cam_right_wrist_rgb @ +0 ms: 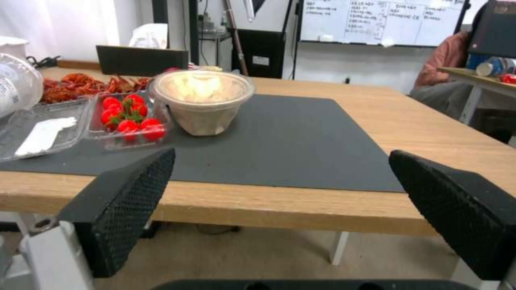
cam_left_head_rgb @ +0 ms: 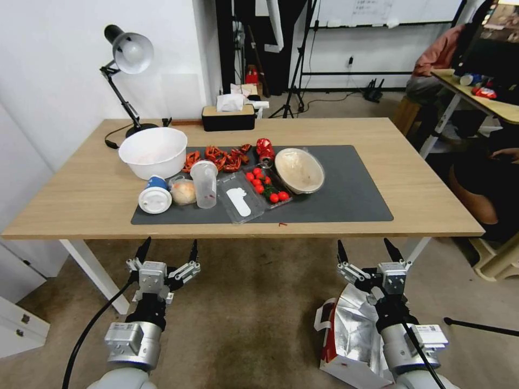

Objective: Pick up the food delivery bag from the floor and place it on the table.

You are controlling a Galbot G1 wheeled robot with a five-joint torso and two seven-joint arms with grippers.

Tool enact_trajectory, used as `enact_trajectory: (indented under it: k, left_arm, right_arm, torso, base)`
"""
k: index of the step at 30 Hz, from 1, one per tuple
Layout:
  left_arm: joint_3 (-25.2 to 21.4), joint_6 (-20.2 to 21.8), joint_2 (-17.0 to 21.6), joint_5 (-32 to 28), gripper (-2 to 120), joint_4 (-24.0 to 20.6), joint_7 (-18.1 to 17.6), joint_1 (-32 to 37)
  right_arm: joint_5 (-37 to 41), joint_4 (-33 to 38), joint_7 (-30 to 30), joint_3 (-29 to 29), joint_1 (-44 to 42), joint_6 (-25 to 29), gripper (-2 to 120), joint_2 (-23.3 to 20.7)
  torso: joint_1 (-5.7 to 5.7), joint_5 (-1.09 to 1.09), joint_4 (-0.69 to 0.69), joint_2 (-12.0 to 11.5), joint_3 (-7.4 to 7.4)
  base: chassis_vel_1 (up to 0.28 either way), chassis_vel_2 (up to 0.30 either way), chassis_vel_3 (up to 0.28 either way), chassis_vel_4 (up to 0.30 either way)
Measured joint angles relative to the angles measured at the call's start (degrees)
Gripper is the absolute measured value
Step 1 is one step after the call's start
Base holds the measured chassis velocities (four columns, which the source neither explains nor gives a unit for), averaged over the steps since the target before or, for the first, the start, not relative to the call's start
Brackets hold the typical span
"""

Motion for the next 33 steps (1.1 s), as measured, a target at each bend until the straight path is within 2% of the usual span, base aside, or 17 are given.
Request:
enact_trajectory:
  k: [27, 29, 30, 31, 33]
  left_arm:
    - [0.0, 0.0, 0.1, -0.1, 100, 0.0, -0.1, -0.1]
    - [1.1, 0.0, 2.2, -2.1, 98, 0.6, -2.5, -2.2]
    - [1.1, 0.0, 2.2, -2.1, 98, 0.6, -2.5, -2.2]
    - [2.0, -0.1, 3.8, -3.6, 97, 1.0, -4.2, -3.8]
    - [4.5, -0.2, 8.5, -8.0, 98, 2.4, -9.4, -8.5]
  right_arm:
    - [1.0, 0.2, 0.0, 0.5, 0.4, 0.1, 100, -0.4]
    - [1.7, 2.1, -0.7, 4.6, 2.9, 1.6, 100, -2.0]
    - [1.7, 2.1, -0.7, 4.6, 2.9, 1.6, 100, -2.0]
    - [1.7, 2.4, -1.0, 4.8, 3.1, 1.0, 100, -2.1]
    - [1.8, 2.9, -2.1, 5.2, 3.2, -0.2, 100, -2.3]
  torso:
    - [0.0, 0.02, 0.0, 0.0, 0.0]
    - [0.0, -0.06, 0.06, 0.0, 0.0]
    - [0.0, -0.06, 0.06, 0.0, 0.0]
    - [0.0, 0.02, 0.01, 0.0, 0.0]
    - [0.0, -0.03, -0.01, 0.0, 0.0]
  base:
    - [0.0, 0.0, 0.0, 0.0]
    - [0.0, 0.0, 0.0, 0.0]
    - [0.0, 0.0, 0.0, 0.0]
    - [0.0, 0.0, 0.0, 0.0]
    - [0.0, 0.0, 0.0, 0.0]
